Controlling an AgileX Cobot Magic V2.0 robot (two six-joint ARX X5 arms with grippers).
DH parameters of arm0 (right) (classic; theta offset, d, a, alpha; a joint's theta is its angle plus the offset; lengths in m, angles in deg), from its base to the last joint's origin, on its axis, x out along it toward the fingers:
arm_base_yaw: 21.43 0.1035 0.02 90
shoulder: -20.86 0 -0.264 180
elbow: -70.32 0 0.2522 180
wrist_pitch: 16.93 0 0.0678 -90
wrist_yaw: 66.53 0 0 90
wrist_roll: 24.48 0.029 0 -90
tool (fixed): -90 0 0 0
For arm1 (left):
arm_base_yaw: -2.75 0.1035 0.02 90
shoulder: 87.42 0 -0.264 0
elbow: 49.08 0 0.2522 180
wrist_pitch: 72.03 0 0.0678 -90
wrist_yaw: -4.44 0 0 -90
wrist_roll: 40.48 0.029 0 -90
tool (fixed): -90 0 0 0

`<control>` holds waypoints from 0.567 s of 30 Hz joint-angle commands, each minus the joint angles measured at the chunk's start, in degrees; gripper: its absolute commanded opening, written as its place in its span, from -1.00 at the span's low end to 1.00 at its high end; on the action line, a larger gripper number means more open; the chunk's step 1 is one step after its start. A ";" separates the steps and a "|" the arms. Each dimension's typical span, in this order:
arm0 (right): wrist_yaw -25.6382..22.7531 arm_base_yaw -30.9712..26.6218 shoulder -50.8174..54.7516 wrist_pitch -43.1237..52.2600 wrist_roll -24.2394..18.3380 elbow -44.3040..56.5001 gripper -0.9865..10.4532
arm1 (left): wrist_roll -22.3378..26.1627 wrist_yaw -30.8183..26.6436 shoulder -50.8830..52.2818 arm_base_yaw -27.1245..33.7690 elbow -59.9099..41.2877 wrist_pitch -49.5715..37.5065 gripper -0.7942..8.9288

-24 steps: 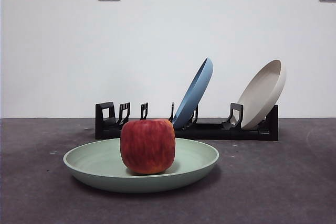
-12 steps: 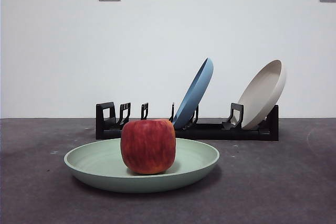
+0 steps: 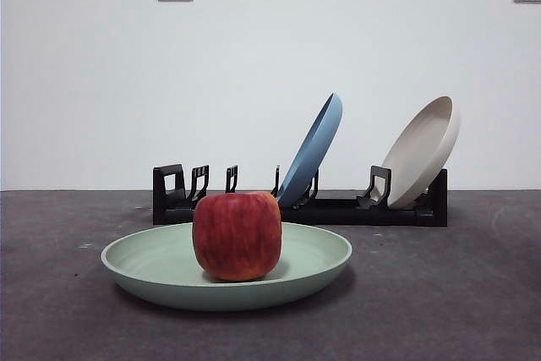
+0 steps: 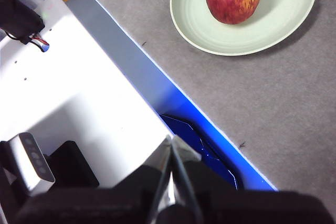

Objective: Take the green plate from the plate rack,put the plate on the table,take the apple from the table,put the apple in the plate

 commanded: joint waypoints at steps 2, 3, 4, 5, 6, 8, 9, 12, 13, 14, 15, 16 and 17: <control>-0.02 0.09 0.09 0.13 0.35 0.26 -0.83 | -2.64 0.33 2.58 0.68 -5.86 -0.20 -0.84; -0.02 0.11 0.09 0.11 0.35 0.26 -0.83 | -2.75 0.33 3.32 0.68 -7.19 -0.22 -0.84; -0.02 0.11 0.09 0.13 0.35 0.26 -0.83 | -2.78 0.35 4.04 0.68 -8.31 0.07 -0.84; -0.02 0.09 0.09 0.11 0.35 0.26 -0.83 | -2.80 0.33 4.61 0.68 -9.05 0.63 -0.84; -0.02 0.11 0.09 0.11 0.35 0.26 -0.83 | -2.91 0.33 5.18 0.68 -9.68 1.55 -0.84; -0.02 0.11 0.09 0.11 0.35 0.26 -0.83 | -3.56 0.31 5.92 0.68 -10.56 3.15 -0.84; -0.02 0.11 0.09 0.13 0.35 0.26 -0.83 | -3.69 0.31 6.12 0.68 -10.97 3.69 -0.84; -0.02 0.11 0.09 0.11 0.35 0.26 -0.83 | -3.80 0.33 6.25 0.68 -11.93 5.49 -0.84; -0.02 0.11 0.09 0.13 0.35 0.26 -0.83 | -3.82 0.33 6.25 0.68 -12.07 6.62 -0.84; -0.02 0.11 0.09 0.11 0.35 0.26 -0.83 | -3.85 0.33 6.25 0.68 -12.07 7.80 -0.84; -0.02 0.11 0.09 0.11 0.35 0.26 -0.83 | -3.87 0.33 6.25 0.68 -12.07 9.01 -0.84; -0.02 0.11 0.09 0.11 0.35 0.26 -0.83 | -3.96 0.35 6.25 0.68 -12.07 10.12 -0.84; -0.02 0.11 0.09 0.13 0.35 0.26 -0.83 | -4.11 0.35 6.25 0.68 -12.07 10.95 -0.84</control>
